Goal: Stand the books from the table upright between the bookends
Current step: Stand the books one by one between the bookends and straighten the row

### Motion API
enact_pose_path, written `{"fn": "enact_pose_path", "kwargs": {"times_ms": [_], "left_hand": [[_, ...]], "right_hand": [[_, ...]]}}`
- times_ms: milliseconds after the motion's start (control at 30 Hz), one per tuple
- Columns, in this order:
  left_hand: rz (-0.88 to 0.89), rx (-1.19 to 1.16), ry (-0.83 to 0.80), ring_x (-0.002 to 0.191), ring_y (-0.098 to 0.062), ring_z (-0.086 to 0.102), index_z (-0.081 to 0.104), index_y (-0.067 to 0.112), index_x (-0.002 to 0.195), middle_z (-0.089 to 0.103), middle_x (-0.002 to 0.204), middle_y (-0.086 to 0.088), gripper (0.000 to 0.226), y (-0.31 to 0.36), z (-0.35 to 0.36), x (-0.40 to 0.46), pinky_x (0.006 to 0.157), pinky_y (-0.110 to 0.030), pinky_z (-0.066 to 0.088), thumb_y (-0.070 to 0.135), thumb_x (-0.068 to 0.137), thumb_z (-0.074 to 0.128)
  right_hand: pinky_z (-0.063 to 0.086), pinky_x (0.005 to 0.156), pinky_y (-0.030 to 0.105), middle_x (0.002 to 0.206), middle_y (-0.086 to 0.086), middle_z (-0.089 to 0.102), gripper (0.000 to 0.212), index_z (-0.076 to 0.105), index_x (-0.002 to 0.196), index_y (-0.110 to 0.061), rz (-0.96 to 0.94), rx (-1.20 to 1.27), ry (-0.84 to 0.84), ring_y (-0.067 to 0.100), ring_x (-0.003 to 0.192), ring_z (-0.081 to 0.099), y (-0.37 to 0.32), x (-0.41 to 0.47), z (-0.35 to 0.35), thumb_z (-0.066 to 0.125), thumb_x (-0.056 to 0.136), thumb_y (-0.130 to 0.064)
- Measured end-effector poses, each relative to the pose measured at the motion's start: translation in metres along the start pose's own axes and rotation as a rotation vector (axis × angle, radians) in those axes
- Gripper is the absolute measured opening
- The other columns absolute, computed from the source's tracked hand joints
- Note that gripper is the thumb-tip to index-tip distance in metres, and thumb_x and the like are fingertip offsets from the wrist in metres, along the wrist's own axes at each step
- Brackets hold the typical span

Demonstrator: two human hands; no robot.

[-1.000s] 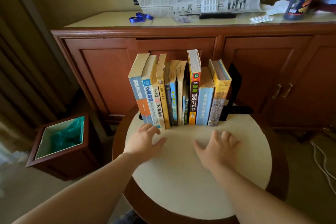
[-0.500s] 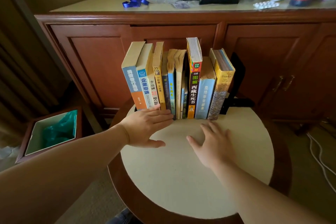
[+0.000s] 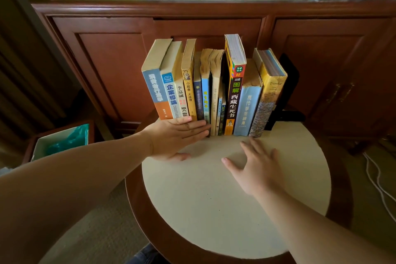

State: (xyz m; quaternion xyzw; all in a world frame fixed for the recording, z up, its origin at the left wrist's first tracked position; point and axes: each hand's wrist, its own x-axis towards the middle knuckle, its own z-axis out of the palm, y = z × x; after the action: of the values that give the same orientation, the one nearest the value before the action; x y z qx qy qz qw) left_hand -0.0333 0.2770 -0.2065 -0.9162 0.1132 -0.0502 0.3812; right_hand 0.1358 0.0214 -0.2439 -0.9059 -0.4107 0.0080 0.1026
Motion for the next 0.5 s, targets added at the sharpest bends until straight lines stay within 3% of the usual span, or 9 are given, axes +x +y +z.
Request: {"fn": "enact_pose_path", "kwargs": {"times_ms": [200,500], "left_hand": [[0.021,-0.036,0.010,0.159,-0.019,-0.018,0.007,0.012,0.164,0.004,0.172,-0.007,0.079,-0.001,0.017,-0.004,0.127,-0.042,-0.017,0.063,0.105,0.017],[0.043,-0.132,0.075,0.160,-0.020,-0.009,0.011,0.012,0.164,0.010,0.172,-0.006,0.077,-0.002,0.022,-0.005,0.129,-0.043,-0.010,0.063,0.106,0.008]], "right_hand": [[0.016,0.123,0.047,0.169,-0.006,0.025,0.097,0.043,0.152,-0.031,0.009,0.000,0.023,0.011,0.155,0.017,0.000,0.001,0.003,0.018,0.079,-0.090],[0.019,0.122,0.045,0.167,-0.009,0.027,0.097,0.045,0.151,-0.031,0.007,0.007,0.032,0.009,0.154,0.019,0.001,0.001,0.004,0.019,0.079,-0.091]]}}
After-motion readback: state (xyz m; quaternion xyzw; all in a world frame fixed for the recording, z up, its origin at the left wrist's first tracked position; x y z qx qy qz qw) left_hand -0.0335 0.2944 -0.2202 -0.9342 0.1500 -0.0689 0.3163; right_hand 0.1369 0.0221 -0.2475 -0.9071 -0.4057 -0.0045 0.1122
